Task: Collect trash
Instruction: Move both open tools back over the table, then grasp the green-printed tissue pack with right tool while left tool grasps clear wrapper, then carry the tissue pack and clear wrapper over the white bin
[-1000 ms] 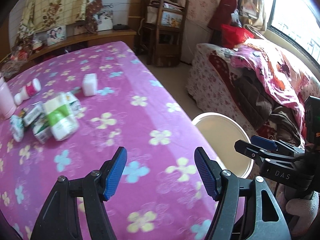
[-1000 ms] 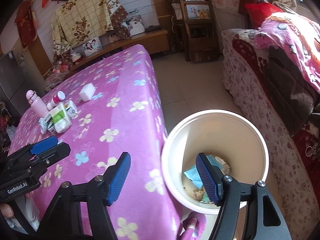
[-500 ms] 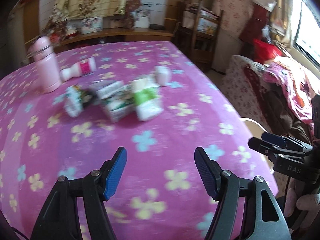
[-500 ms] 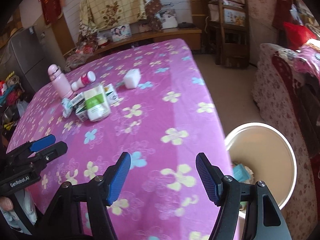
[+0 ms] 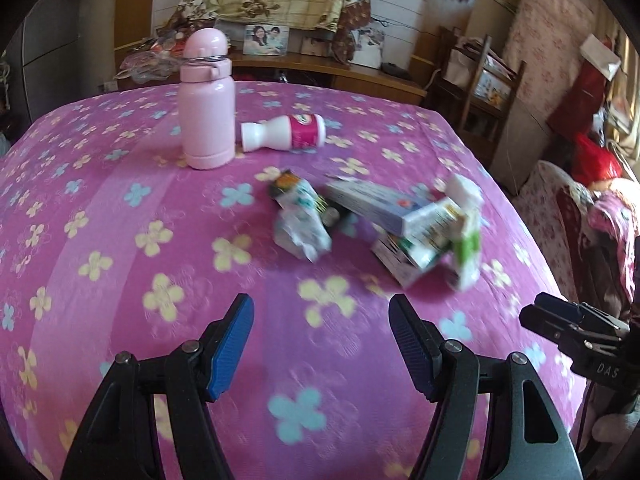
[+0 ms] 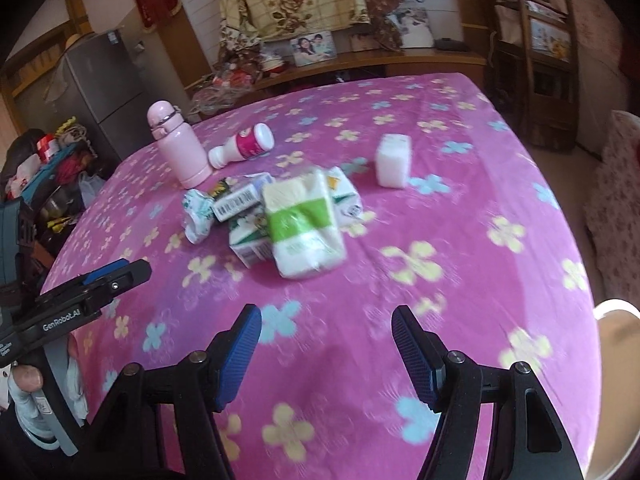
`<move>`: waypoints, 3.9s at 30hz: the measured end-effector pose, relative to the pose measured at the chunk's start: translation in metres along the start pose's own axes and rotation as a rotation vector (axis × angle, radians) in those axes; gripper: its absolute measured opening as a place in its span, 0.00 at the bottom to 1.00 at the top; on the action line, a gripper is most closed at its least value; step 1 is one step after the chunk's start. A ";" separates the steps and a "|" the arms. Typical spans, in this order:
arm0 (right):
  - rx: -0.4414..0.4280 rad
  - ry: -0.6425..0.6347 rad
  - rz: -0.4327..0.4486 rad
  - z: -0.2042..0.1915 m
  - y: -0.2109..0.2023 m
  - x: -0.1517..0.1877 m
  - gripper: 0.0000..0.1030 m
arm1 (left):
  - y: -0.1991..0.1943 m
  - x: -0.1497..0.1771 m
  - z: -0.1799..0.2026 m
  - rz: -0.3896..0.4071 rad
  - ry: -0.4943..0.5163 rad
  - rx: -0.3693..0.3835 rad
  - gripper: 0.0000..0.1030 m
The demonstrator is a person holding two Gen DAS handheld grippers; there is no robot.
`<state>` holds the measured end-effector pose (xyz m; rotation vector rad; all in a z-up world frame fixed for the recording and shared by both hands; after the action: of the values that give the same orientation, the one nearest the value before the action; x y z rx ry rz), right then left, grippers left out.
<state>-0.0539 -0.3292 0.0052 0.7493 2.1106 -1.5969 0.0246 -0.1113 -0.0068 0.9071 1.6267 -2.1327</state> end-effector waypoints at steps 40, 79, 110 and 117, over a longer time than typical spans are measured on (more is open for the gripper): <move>-0.111 -0.067 0.022 -0.024 0.010 -0.002 0.38 | 0.015 0.004 0.011 -0.047 -0.027 0.126 0.13; 0.101 0.180 0.124 0.129 -0.148 0.077 0.38 | -0.035 0.059 0.259 -0.045 0.319 0.299 0.13; 0.278 0.456 0.085 0.287 -0.181 0.135 0.39 | 0.006 0.102 0.413 -0.184 0.477 0.460 0.13; 0.287 0.502 0.073 0.305 -0.178 0.146 0.39 | 0.013 0.109 0.428 -0.210 0.482 0.477 0.13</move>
<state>-0.2827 -0.6332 -0.0316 1.4338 2.1573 -1.8392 -0.1761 -0.5050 -0.0201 1.5548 1.4769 -2.6656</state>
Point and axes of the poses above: each gripper's, at about its wrist camera, not at the fingertips, and y roughly the way its jaws point, z to its right, x to its underside, the point moved 9 cm from there along y, roughly the way its jaws point, and after that the axes turned 3 degrees about y, right-handed, at the moved point
